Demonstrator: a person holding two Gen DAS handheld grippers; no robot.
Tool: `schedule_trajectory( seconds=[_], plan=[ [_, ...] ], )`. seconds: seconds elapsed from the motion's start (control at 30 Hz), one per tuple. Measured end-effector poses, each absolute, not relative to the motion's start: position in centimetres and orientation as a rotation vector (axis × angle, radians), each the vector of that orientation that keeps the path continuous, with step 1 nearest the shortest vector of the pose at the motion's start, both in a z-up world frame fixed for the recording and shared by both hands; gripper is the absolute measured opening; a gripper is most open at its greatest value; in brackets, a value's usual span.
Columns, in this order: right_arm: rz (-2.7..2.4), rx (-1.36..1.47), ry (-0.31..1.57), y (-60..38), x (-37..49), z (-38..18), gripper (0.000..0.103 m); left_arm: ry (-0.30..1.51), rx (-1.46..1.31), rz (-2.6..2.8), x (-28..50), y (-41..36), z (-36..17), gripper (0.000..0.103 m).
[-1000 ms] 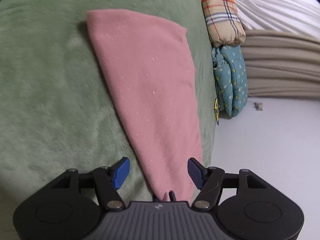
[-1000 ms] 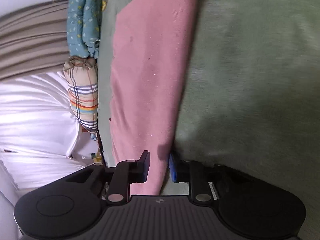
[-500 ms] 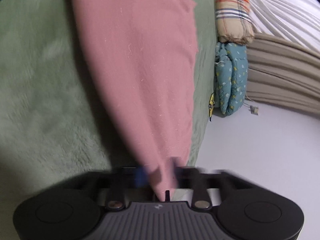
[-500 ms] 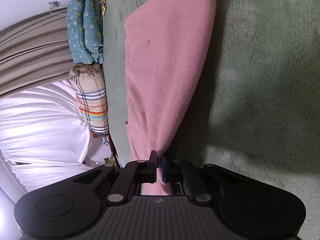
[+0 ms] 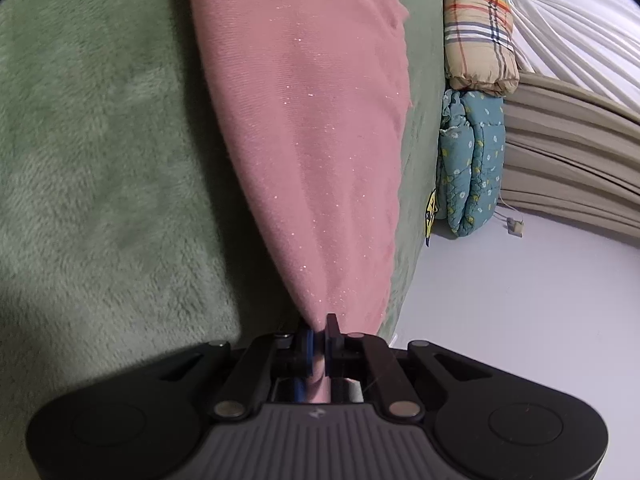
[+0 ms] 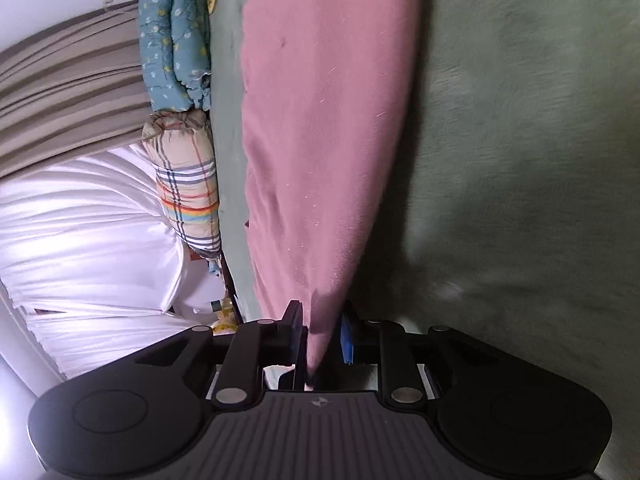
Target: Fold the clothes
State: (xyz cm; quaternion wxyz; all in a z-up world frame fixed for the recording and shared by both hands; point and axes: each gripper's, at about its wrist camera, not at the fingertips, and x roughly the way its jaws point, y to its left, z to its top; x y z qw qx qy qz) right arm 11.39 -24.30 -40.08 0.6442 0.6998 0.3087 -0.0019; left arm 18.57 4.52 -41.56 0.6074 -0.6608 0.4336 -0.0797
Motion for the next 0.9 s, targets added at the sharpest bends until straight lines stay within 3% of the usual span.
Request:
schedule_trajectory(
  seconds=[0.9],
  plan=[
    [-0.353, 1.540, 0.409, -38.0, 4.1, -39.5, 0.006, 1.004, -1.526, -0.136, 16.5, 5.9, -42.3, 0.004]
  ],
)
